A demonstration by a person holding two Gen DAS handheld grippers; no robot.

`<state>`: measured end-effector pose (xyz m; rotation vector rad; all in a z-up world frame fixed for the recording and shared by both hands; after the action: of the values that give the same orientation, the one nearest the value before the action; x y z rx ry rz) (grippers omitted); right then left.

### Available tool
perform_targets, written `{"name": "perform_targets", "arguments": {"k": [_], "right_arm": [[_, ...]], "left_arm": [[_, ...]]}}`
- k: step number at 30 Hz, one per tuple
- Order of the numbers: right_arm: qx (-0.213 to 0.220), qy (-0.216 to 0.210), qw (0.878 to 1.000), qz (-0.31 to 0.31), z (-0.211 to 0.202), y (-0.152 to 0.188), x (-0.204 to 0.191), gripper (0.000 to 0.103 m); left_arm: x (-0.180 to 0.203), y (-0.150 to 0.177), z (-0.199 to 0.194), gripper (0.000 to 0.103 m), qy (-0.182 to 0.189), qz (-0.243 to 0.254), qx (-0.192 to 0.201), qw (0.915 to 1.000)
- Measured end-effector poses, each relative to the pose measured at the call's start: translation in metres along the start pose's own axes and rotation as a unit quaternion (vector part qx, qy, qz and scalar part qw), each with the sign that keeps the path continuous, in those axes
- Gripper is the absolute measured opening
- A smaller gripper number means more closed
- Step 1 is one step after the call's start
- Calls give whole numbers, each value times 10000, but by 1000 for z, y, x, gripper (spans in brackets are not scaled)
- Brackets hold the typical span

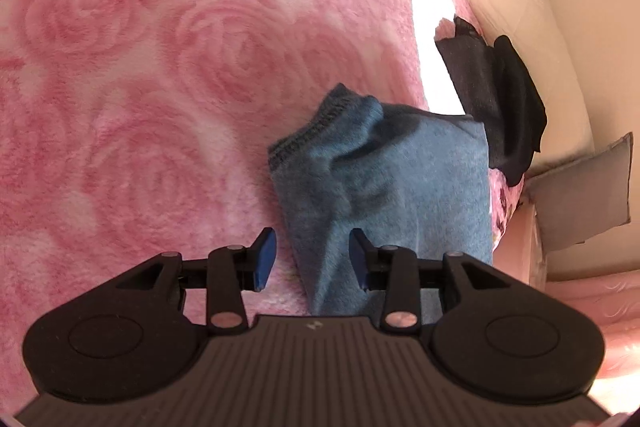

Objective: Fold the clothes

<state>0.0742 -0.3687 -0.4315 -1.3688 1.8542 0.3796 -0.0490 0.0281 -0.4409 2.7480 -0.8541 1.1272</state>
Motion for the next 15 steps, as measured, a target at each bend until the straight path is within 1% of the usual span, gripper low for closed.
{"name": "perform_targets", "arguments": {"k": [2,5,7,9,10,11,12,14,15], "right_arm": [[-288,-80,9996,-6,-2,33,0,64],[-650,-22,9977,-181,6,72,-8,64],[-657,119,9975,-244,17,85,-12,64],[-641,300,9970,-320,27,95,-16,63],[-587,501,9963,-388,32,94,-17,40],[-610,641,9951,-430,37,90,-17,35],[-633,757,9938,-508,40,86,-17,33],[-650,858,9903,-880,36,80,-25,25],[-574,907,9880,-1107,32,74,-31,22]], "left_arm": [[-6,-5,3,35,4,-55,-40,10000],[-13,-12,6,35,42,-55,-127,9999],[-16,-17,8,36,55,-13,-195,9998],[-19,-19,10,36,-31,103,-305,9995],[-21,-20,10,36,-41,120,-353,9993],[-22,-21,9,36,-38,136,-391,9991],[-24,-21,8,36,-7,149,-413,9990],[-24,-21,4,36,39,211,-462,9987],[-24,-21,3,36,58,250,-487,9985]]}}
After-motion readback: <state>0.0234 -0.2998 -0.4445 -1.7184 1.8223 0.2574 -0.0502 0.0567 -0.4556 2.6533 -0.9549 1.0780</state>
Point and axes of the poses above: each gripper's, at about its wrist camera, not at the fingertips, and z roughly the way its jaws point, x to its right, y to its underside, the point moved 2 cm from there along z, roughly the way its jaws point, and after that the axes turned 3 degrees about y, right-handed, at the moved point
